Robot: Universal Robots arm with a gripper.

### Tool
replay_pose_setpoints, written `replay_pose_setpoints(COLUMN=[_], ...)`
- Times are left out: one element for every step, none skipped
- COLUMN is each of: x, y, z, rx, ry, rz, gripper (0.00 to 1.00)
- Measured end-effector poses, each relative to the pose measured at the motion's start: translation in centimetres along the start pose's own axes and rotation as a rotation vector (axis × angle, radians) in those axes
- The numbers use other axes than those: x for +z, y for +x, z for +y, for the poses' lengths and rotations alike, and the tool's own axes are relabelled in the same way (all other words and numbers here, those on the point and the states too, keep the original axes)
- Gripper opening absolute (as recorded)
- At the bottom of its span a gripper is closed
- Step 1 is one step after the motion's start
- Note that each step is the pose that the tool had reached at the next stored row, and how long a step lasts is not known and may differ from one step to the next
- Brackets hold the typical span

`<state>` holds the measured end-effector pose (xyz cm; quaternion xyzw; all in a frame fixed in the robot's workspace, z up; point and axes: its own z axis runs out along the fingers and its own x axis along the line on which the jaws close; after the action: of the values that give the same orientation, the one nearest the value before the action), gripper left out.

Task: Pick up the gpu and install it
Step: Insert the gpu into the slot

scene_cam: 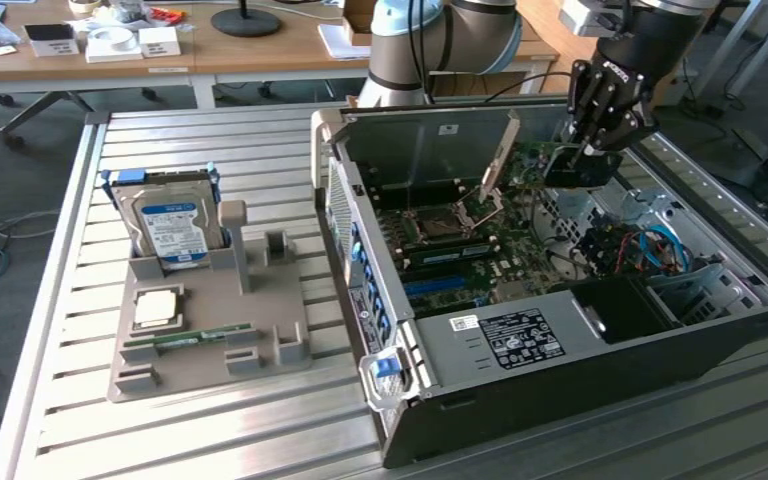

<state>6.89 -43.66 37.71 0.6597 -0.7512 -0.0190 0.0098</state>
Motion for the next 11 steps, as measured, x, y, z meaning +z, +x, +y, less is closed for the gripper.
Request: replay_pose_setpoints(x=[0.0,0.0,0.0,0.0,0.0,0.0,0.0,0.0,0.01,0.01,0.01], y=[0.0,0.0,0.0,0.0,0.0,0.0,0.0,0.0,0.0,0.0,0.0], z=[0.0,0.0,0.0,0.0,0.0,0.0,0.0,0.0,0.0,0.0,0.0], rx=[0.0,0.0,0.0,0.0,0.0,0.0,0.0,-0.003,-0.007,-0.011,-0.016], ry=[0.0,0.0,0.0,0.0,0.0,0.0,0.0,0.0,0.0,-0.0001,-0.0002], rz=[0.0,0.0,0.0,0.0,0.0,0.0,0.0,0.0001,0.0002,0.0004,0.0007], gripper=[0.27,0.27,0.27,0.27,0.27,0.27,0.27,0.27,0.27,0.27,0.27])
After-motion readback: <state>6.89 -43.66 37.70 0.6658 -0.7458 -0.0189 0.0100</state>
